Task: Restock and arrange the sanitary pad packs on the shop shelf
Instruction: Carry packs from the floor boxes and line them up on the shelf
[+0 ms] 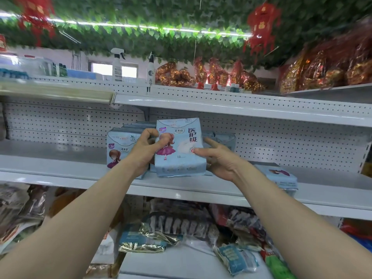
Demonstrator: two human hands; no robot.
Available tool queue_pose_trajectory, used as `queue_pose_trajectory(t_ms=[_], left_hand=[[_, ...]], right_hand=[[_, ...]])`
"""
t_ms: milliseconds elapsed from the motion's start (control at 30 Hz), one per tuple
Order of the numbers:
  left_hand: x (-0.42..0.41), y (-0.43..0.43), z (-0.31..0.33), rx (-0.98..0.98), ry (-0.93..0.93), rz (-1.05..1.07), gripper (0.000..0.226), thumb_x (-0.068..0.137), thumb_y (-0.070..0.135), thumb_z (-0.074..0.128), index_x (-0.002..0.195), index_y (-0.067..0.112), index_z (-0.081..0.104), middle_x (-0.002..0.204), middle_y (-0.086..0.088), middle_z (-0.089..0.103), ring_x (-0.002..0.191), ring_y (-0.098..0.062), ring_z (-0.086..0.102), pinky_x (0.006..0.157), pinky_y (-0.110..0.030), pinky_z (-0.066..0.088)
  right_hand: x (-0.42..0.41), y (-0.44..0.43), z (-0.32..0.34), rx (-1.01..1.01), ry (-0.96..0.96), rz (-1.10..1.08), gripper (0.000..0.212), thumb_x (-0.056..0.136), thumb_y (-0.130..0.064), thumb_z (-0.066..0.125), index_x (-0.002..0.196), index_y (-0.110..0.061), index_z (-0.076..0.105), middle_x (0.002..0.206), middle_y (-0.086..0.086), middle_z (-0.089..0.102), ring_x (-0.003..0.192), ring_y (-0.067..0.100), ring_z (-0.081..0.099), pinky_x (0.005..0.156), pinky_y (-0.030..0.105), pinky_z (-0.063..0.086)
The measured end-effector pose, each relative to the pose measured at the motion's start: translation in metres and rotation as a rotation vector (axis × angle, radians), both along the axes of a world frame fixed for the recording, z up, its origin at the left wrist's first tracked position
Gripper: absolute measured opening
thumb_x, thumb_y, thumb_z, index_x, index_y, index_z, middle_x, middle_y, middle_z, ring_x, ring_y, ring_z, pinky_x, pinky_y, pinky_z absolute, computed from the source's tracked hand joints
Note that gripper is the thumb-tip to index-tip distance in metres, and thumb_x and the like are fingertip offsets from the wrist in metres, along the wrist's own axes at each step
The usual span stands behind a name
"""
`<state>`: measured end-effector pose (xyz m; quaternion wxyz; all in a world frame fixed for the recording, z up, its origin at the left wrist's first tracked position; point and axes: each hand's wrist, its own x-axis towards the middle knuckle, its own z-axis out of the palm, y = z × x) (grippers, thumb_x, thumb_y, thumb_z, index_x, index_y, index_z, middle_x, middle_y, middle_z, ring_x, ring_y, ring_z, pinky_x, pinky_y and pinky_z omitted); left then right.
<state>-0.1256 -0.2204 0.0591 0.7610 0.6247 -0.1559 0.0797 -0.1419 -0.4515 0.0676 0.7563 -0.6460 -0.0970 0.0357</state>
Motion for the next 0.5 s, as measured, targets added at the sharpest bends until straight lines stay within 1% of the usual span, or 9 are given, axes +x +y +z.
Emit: queue_pose_trajectory(t_ms=[67, 167, 200, 233, 300, 333, 400, 467, 500], left_hand=[[0.000, 0.000, 0.000, -0.001, -0.007, 0.031, 0.036, 0.081, 0.018, 0.079, 0.096, 0.019, 0.046, 0.124, -0.019, 0.066, 0.099, -0.030, 0.069, 0.095, -0.058, 0.053], [0.000, 0.002, 0.002, 0.033, 0.008, 0.077, 0.049, 0.072, 0.023, 0.087, 0.100, 0.015, 0.047, 0.124, -0.021, 0.064, 0.107, -0.035, 0.068, 0.096, -0.059, 0.052], [-0.001, 0.003, 0.003, 0.046, 0.012, 0.083, 0.054, 0.069, 0.024, 0.090, 0.102, 0.015, 0.048, 0.125, -0.022, 0.063, 0.111, -0.036, 0.067, 0.096, -0.059, 0.052], [-0.002, 0.005, 0.004, 0.055, 0.016, 0.085, 0.059, 0.067, 0.026, 0.091, 0.105, 0.014, 0.048, 0.126, -0.022, 0.062, 0.112, -0.037, 0.066, 0.096, -0.058, 0.052], [-0.003, 0.008, 0.005, 0.067, 0.017, 0.084, 0.065, 0.060, 0.029, 0.091, 0.108, 0.015, 0.048, 0.126, -0.019, 0.062, 0.111, -0.035, 0.067, 0.097, -0.054, 0.054], [-0.003, 0.010, 0.005, 0.075, 0.015, 0.082, 0.067, 0.056, 0.031, 0.089, 0.108, 0.016, 0.048, 0.125, -0.018, 0.062, 0.111, -0.033, 0.067, 0.097, -0.053, 0.054], [-0.001, 0.013, 0.006, 0.100, 0.008, 0.071, 0.073, 0.055, 0.029, 0.088, 0.113, 0.018, 0.047, 0.124, -0.015, 0.065, 0.110, -0.030, 0.068, 0.098, -0.050, 0.054], [0.003, 0.016, 0.006, 0.139, -0.002, 0.055, 0.084, 0.065, 0.020, 0.089, 0.133, 0.017, 0.040, 0.129, -0.011, 0.064, 0.111, -0.025, 0.067, 0.093, -0.042, 0.057], [0.004, 0.017, 0.006, 0.175, -0.009, 0.053, 0.090, 0.073, 0.013, 0.086, 0.145, 0.018, 0.032, 0.133, -0.008, 0.062, 0.113, -0.023, 0.066, 0.087, -0.036, 0.058]], right_hand=[[0.002, 0.003, -0.001, -0.023, -0.005, 0.013, 0.096, 0.073, -0.006, 0.083, 0.154, -0.022, 0.034, 0.119, 0.004, 0.074, 0.113, 0.027, 0.068, 0.109, 0.050, 0.046], [0.006, 0.007, -0.001, -0.084, -0.030, 0.025, 0.071, 0.082, -0.014, 0.080, 0.144, -0.023, 0.050, 0.119, 0.005, 0.074, 0.118, 0.027, 0.067, 0.111, 0.049, 0.045], [0.006, 0.008, -0.001, -0.096, -0.032, 0.019, 0.065, 0.082, -0.015, 0.080, 0.142, -0.022, 0.053, 0.118, 0.005, 0.074, 0.116, 0.026, 0.068, 0.107, 0.045, 0.049], [0.006, 0.009, -0.001, -0.106, -0.037, 0.015, 0.062, 0.083, -0.016, 0.080, 0.139, -0.021, 0.055, 0.116, 0.004, 0.075, 0.111, 0.023, 0.070, 0.098, 0.040, 0.054], [0.006, 0.011, -0.001, -0.141, -0.054, 0.015, 0.056, 0.084, -0.017, 0.078, 0.136, -0.018, 0.057, 0.113, 0.004, 0.076, 0.099, 0.017, 0.073, 0.081, 0.029, 0.058], [0.005, 0.012, -0.001, -0.161, -0.059, 0.014, 0.053, 0.085, -0.017, 0.078, 0.135, -0.017, 0.059, 0.113, 0.003, 0.076, 0.097, 0.015, 0.073, 0.081, 0.029, 0.058], [0.008, 0.015, -0.003, -0.191, -0.076, -0.003, 0.051, 0.086, -0.016, 0.077, 0.134, -0.014, 0.060, 0.112, 0.003, 0.076, 0.097, 0.016, 0.072, 0.094, 0.037, 0.055], [0.012, 0.018, -0.005, -0.201, -0.086, -0.021, 0.055, 0.083, -0.011, 0.078, 0.135, -0.013, 0.059, 0.114, 0.004, 0.076, 0.102, 0.021, 0.071, 0.105, 0.044, 0.048], [0.014, 0.020, -0.006, -0.198, -0.090, -0.031, 0.060, 0.081, -0.007, 0.079, 0.136, -0.013, 0.057, 0.115, 0.005, 0.075, 0.105, 0.024, 0.071, 0.107, 0.046, 0.047]])
